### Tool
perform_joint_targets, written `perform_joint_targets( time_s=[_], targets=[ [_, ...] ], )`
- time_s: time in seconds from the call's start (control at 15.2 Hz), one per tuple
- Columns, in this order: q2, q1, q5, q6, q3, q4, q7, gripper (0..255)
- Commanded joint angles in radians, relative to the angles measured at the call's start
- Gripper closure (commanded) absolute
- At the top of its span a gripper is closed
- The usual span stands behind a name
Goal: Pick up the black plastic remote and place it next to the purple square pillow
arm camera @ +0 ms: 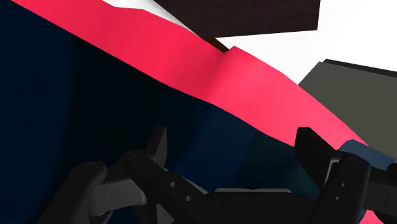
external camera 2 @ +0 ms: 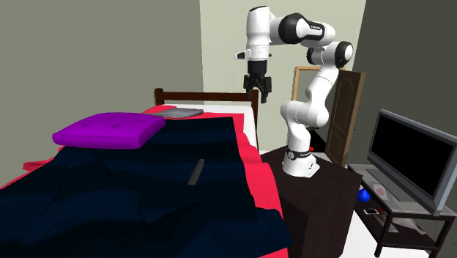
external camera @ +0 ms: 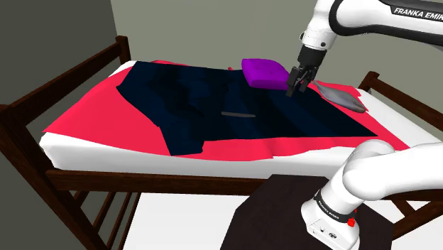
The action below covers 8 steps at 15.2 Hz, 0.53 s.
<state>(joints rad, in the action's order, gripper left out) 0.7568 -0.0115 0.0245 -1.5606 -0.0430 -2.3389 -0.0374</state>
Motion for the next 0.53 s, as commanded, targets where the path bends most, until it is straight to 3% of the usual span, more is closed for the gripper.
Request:
perform_joint_targets(
  time_s=[0.0, 0.46],
  targets=[
    [0.000, 0.000, 0.000, 0.000, 0.000, 0.000, 0.000, 0],
    [-0.182, 0.042, 0.053, -0.198, -0.129, -0.020, 0.276, 0]
  ],
)
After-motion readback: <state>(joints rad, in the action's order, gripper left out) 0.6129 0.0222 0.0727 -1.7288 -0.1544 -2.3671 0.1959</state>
